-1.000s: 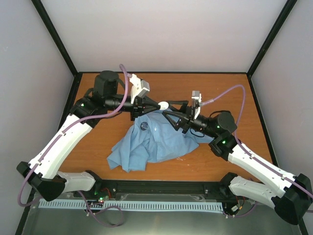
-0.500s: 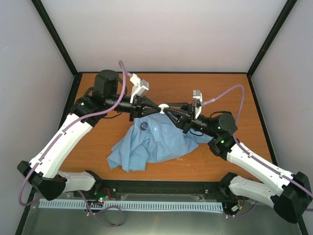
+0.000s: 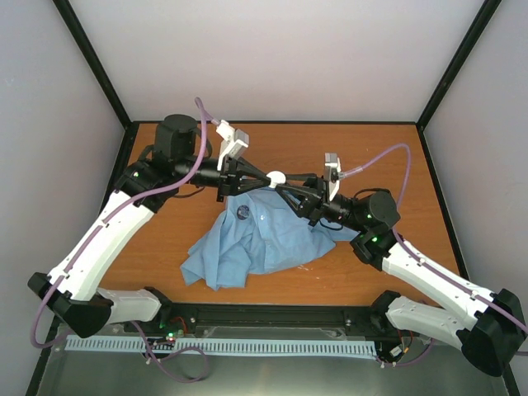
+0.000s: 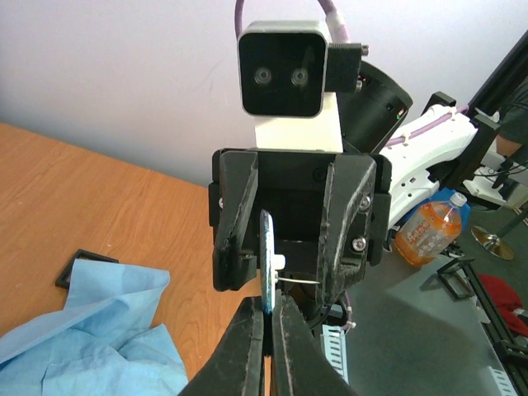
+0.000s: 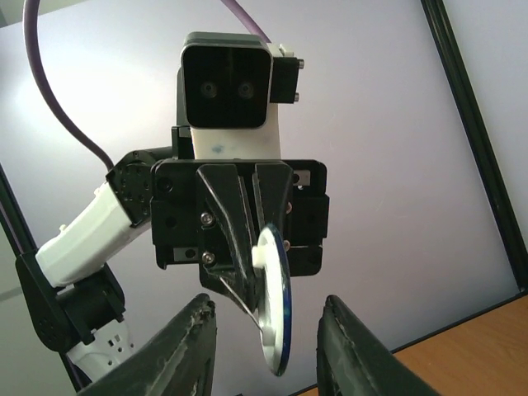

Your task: Remove the brooch from the garment

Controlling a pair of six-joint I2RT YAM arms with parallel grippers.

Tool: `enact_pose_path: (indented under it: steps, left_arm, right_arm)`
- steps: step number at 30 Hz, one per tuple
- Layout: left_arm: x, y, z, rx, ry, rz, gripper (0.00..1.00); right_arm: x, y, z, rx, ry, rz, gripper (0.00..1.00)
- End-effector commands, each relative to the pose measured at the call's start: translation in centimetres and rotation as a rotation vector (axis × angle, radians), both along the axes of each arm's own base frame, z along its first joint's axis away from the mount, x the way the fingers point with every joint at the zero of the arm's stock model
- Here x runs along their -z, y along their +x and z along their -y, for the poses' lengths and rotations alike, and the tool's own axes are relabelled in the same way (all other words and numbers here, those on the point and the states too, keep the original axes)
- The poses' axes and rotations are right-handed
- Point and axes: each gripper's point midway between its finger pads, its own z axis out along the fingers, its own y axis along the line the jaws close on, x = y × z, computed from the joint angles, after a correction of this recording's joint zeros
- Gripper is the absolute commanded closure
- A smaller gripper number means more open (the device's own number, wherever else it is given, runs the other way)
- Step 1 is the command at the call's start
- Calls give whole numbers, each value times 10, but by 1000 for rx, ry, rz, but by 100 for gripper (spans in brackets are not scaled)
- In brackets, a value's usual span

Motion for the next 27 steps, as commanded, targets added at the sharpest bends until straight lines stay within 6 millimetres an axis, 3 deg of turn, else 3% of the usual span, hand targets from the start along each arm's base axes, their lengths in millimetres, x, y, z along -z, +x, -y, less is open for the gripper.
enact_pose_path:
  steps: [1,7,27]
  left_arm:
    - [-23,2,-2,-5,-44,34,99]
    - [-22,3,-1,-4,-46,28,99]
    - [-20,2,-1,2,-44,27,99]
  right_arm:
    - [-1,-5,3,-5,11,24,68]
    - [-5,-1,4,14,30,18,77]
    - [-6,21,0,78,59,-11,89]
